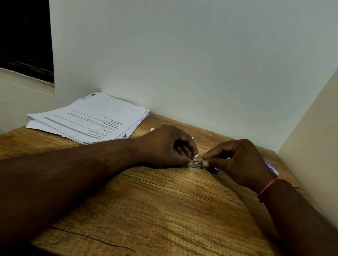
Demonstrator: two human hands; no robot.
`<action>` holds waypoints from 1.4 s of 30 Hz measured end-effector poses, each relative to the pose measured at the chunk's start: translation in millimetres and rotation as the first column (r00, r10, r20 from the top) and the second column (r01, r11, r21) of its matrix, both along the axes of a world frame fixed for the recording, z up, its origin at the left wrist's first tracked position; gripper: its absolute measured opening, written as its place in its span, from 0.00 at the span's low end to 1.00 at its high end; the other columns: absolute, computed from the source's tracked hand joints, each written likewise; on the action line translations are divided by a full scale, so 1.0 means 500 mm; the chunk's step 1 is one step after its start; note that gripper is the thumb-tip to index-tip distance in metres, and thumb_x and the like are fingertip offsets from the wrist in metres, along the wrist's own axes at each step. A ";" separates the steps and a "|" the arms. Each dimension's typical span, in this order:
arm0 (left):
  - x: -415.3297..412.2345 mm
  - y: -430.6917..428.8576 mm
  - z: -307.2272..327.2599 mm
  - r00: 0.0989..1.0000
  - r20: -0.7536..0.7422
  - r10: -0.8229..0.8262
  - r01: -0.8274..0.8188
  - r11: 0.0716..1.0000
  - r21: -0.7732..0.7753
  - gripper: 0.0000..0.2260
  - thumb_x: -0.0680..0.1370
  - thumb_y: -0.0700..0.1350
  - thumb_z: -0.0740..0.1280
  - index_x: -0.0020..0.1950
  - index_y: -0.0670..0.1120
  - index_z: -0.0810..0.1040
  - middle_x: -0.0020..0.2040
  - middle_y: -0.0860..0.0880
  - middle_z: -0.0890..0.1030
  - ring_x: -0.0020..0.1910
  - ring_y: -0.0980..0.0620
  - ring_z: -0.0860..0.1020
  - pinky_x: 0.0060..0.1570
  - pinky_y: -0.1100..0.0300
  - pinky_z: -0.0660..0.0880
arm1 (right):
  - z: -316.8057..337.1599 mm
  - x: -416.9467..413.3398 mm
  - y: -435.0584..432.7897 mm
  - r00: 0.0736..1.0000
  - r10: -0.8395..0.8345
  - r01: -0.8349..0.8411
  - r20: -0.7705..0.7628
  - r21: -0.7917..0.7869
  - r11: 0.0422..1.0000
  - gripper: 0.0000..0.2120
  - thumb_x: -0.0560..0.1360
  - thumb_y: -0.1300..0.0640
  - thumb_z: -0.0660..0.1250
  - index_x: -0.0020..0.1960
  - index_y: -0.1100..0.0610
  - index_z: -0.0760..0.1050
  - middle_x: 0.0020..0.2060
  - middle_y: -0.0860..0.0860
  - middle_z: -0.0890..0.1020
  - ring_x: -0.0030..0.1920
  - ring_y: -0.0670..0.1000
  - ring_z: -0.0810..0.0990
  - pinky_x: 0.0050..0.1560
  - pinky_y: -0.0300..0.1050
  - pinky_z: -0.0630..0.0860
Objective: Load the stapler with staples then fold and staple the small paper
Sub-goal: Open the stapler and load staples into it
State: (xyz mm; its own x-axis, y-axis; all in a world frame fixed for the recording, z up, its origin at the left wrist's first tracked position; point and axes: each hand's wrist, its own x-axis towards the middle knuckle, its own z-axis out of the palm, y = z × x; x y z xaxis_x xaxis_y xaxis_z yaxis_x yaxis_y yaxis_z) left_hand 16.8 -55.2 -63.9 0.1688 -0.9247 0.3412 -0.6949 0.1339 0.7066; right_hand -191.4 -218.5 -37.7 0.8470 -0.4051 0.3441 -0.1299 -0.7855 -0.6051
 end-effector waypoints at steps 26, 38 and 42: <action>-0.001 0.001 -0.001 1.000 -0.003 -0.013 0.013 1.000 -0.004 0.13 0.77 0.40 0.84 0.60 0.47 0.90 0.51 0.51 0.91 0.51 0.55 0.90 0.57 0.58 0.87 | -0.002 0.006 -0.005 0.994 0.042 -0.062 -0.100 -0.211 0.975 0.09 0.73 0.56 0.84 0.48 0.42 0.92 0.43 0.38 0.90 0.46 0.42 0.86 0.48 0.44 0.85; 0.000 0.001 0.001 1.000 0.001 -0.012 0.012 1.000 0.001 0.13 0.77 0.41 0.84 0.60 0.48 0.90 0.51 0.52 0.91 0.50 0.55 0.89 0.56 0.60 0.87 | 0.002 -0.009 -0.029 0.996 0.005 -0.027 -0.092 -0.236 0.971 0.11 0.77 0.57 0.81 0.52 0.41 0.91 0.48 0.35 0.89 0.52 0.38 0.84 0.46 0.38 0.80; 0.000 0.001 0.000 1.000 -0.001 -0.007 0.007 1.000 -0.002 0.13 0.77 0.42 0.84 0.60 0.48 0.90 0.50 0.52 0.91 0.50 0.55 0.89 0.55 0.61 0.87 | -0.004 -0.009 -0.041 0.999 -0.028 0.018 -0.040 -0.225 0.974 0.20 0.77 0.66 0.76 0.49 0.39 0.90 0.52 0.35 0.88 0.55 0.38 0.83 0.50 0.44 0.82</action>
State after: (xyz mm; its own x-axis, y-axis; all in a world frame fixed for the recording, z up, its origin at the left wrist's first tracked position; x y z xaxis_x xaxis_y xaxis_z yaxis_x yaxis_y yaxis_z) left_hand 16.9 -54.6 -64.1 0.1626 -0.9253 0.3426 -0.6935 0.1399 0.7068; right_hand -196.0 -238.8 -39.7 0.8541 -0.3412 0.3924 -0.1714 -0.8972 -0.4071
